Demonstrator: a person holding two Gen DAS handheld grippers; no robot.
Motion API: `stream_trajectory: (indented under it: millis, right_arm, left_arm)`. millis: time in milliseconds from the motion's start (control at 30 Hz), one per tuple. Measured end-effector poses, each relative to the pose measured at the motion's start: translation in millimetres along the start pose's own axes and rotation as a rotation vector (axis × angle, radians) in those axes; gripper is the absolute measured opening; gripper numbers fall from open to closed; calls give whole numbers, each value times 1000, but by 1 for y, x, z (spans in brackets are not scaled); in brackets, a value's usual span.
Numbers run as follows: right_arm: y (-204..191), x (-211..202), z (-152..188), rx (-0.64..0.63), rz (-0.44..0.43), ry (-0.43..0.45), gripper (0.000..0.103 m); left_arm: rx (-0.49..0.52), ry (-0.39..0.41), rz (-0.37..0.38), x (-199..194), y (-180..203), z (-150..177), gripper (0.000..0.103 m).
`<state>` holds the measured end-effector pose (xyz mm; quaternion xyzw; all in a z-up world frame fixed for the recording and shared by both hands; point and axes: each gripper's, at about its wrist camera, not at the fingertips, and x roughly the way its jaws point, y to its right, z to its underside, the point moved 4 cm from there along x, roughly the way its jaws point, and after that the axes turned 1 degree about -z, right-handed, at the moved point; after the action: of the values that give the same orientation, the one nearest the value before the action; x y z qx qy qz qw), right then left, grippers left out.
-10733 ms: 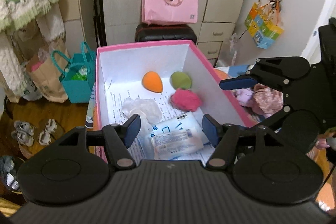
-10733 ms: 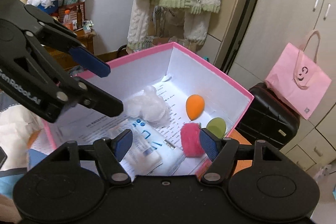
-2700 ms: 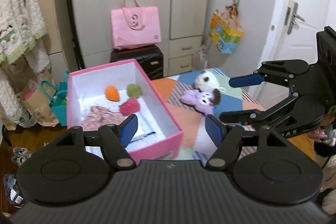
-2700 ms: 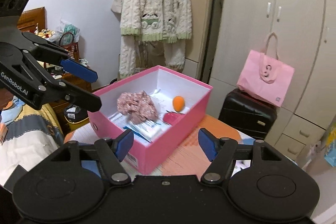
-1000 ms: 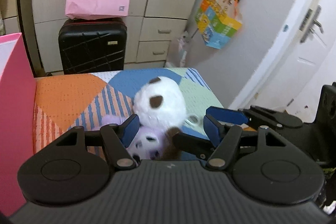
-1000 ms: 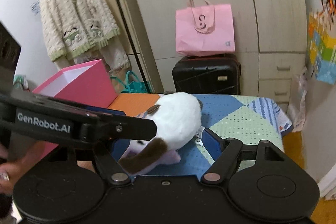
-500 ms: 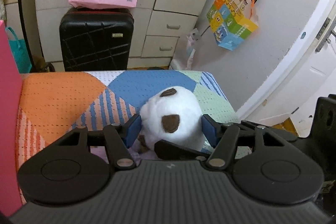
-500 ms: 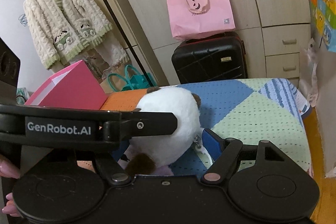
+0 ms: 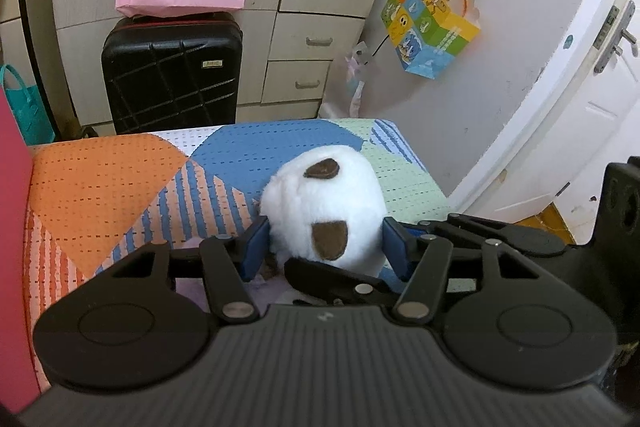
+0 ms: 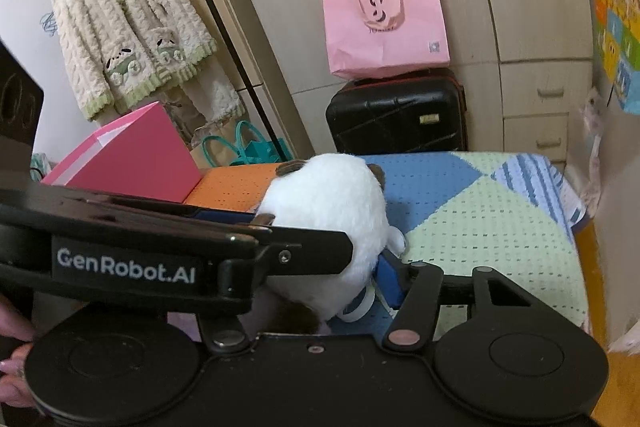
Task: Organize soft objects
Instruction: 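Lift the panda plush with the left gripper and carry it over the box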
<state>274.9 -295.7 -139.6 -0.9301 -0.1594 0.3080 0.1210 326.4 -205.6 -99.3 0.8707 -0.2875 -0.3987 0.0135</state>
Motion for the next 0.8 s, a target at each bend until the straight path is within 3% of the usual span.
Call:
stream_trajectory:
  millis: [533,800]
  right_arm:
    - [-45,-58,-3,-192,127,129,64]
    - [-70,-90,20,-108,122,178,64]
  left_arm:
    - [72,141,46,-63,25,12,59]
    - [90,173,51,-100,39,41,59]
